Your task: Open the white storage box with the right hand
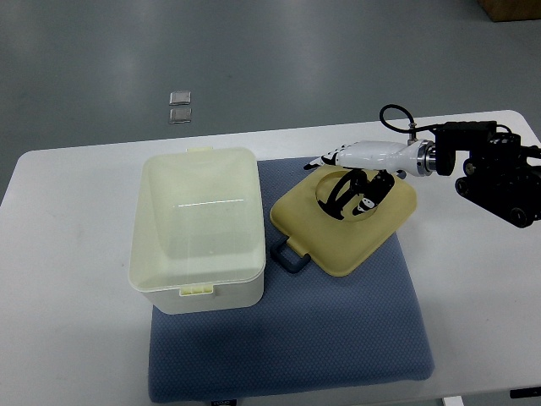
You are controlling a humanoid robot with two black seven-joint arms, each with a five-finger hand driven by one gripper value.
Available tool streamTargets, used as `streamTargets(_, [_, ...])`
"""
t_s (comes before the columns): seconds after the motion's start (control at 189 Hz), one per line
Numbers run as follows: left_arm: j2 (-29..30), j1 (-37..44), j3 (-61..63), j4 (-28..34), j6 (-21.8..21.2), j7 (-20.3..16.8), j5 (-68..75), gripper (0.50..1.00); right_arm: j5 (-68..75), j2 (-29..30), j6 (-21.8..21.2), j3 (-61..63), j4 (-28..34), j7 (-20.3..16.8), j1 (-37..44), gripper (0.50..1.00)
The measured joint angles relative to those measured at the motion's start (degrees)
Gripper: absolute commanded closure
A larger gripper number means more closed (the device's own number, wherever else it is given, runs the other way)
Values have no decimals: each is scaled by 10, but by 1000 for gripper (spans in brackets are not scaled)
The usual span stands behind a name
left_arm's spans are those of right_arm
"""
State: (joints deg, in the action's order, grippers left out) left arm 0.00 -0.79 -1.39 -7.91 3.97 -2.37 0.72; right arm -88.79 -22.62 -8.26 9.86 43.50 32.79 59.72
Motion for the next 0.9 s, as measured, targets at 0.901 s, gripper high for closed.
streamTargets(0.901, [0, 0, 0, 0, 0, 0, 0, 500, 451, -4, -68, 120, -10, 7, -9, 574])
